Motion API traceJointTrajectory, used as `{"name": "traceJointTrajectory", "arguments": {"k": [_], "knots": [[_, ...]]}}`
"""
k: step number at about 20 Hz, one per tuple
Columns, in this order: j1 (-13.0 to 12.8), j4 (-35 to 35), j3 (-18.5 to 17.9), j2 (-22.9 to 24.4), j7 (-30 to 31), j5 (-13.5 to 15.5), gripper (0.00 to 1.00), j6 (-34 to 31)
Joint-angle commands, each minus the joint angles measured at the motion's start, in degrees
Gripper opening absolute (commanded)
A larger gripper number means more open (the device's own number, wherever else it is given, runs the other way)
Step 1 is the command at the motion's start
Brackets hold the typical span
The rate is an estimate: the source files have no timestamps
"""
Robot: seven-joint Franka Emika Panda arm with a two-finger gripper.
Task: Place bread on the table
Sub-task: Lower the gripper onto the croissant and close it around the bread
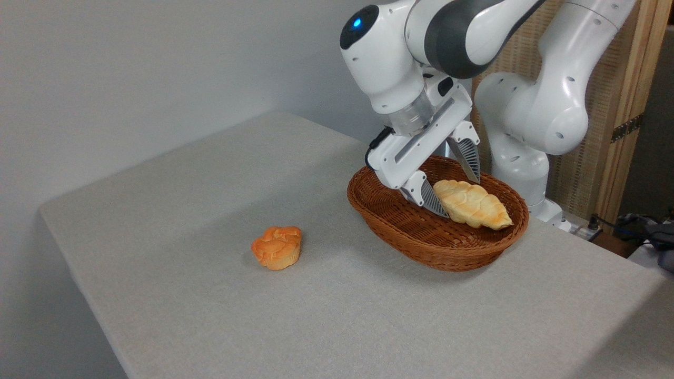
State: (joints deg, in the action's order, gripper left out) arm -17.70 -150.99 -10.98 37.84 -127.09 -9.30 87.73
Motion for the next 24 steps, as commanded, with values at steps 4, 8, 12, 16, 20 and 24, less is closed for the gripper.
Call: {"name": "traceJointTrajectory", "arguments": {"k": [4, 8, 12, 16, 20, 24], "knots": [[-0.3, -2.1, -2.1, 1.0, -0.8, -1.7, 1.00, -0.7], [-0.5, -2.5, -2.1, 0.7, -0.9, -3.3, 0.97, 0.2], [-0.5, -2.5, -2.1, -0.2, -1.0, -3.4, 0.63, 3.0], [-0.4, -2.5, -2.1, -0.9, -1.0, -3.6, 0.46, 3.6], [-0.2, -2.4, -2.1, -1.0, -0.9, -3.6, 0.16, 3.6], [-0.1, -2.2, -2.1, -1.0, -0.7, -3.5, 0.14, 3.5]]}}
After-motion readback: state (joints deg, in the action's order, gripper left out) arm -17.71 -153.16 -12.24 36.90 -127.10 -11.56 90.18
